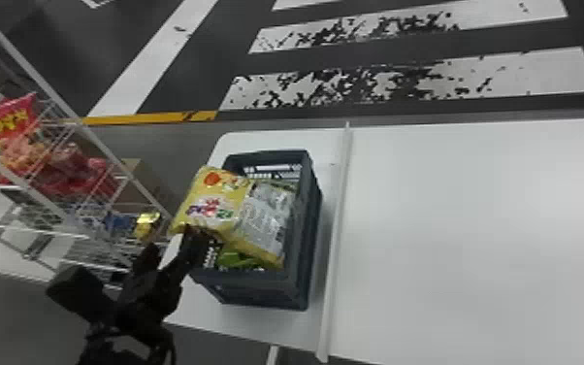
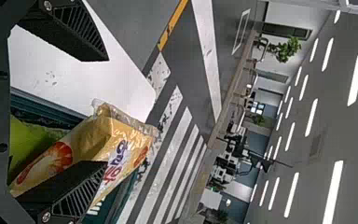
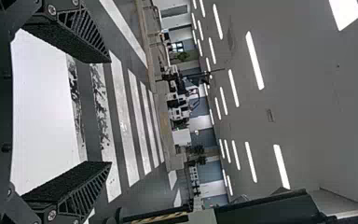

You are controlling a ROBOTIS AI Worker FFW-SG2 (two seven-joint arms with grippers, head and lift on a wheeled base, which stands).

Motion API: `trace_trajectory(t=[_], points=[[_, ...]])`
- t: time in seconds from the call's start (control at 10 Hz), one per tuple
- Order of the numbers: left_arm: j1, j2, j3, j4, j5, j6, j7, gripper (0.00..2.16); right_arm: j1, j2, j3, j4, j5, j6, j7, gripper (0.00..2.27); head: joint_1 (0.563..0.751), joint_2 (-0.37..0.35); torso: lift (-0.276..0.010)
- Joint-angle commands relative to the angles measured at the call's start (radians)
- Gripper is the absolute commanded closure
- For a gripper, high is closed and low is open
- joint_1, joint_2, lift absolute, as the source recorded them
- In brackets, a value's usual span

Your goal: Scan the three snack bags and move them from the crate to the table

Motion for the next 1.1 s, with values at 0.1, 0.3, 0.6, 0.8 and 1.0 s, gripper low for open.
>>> trace_trajectory(t=[0.1, 0.3, 0.6, 0.8, 1.0], points=[[-0.002, 0.005, 0.003, -0.065, 0.002, 0.099, -0.002, 0.09, 0.0, 0.008, 0.038, -0.002, 0.035, 0.0, -0.001, 0.11, 0.695, 0.35, -0.062], [-0.002, 0.001, -0.005, -0.116, -0.007, 0.135, 0.001, 0.09, -0.004, 0.007, 0.046, -0.002, 0.043, 0.0, -0.009, 0.11, 0.695, 0.35, -0.062], [-0.01, 0.001, -0.002, -0.122, -0.012, 0.16, 0.011, 0.09, -0.026, 0.001, 0.049, 0.012, 0.043, 0.012, -0.009, 0.11, 0.695, 0.35, -0.062], [-0.017, 0.001, 0.001, -0.12, -0.013, 0.172, 0.012, 0.09, -0.029, -0.004, 0.049, 0.015, 0.043, 0.012, -0.009, 0.11, 0.695, 0.35, -0.062], [-0.033, 0.001, 0.001, -0.117, -0.024, 0.2, 0.012, 0.17, -0.032, -0.008, 0.049, 0.02, 0.041, 0.015, -0.009, 0.11, 0.695, 0.35, -0.062]])
